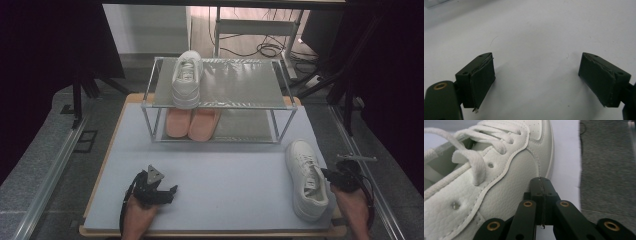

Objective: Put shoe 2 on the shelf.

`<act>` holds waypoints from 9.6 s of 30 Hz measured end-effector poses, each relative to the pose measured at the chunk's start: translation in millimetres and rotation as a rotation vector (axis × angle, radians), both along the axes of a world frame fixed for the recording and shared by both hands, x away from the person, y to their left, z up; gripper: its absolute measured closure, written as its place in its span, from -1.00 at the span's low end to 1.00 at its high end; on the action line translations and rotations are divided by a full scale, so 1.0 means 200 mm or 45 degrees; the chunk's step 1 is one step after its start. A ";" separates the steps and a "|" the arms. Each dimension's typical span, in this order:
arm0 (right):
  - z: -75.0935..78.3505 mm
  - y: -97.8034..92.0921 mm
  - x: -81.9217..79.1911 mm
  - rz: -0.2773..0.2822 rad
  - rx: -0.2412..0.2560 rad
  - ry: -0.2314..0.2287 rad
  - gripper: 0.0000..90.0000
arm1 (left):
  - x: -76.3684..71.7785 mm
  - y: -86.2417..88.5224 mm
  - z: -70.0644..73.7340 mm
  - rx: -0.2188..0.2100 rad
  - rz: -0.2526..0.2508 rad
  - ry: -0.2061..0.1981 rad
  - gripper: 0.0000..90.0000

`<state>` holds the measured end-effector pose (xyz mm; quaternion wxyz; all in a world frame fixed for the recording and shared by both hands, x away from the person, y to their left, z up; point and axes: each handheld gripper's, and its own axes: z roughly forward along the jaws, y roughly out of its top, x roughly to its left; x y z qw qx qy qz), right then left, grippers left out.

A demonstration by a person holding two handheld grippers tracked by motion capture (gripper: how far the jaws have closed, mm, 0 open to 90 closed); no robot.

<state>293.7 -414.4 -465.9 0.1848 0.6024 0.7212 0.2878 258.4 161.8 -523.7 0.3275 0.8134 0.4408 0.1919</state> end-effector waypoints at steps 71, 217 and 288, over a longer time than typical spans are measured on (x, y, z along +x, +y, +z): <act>-0.09 0.68 0.03 0.454 0.150 0.094 1.00 | 0.00 0.00 0.00 0.001 0.002 -0.002 -0.70; 0.14 0.81 0.18 0.670 0.792 0.354 0.84 | 0.00 0.00 0.00 0.009 -0.001 -0.005 -0.70; 0.71 0.72 0.51 0.221 1.232 -0.010 0.83 | 0.00 0.00 0.00 0.013 -0.001 -0.011 -0.70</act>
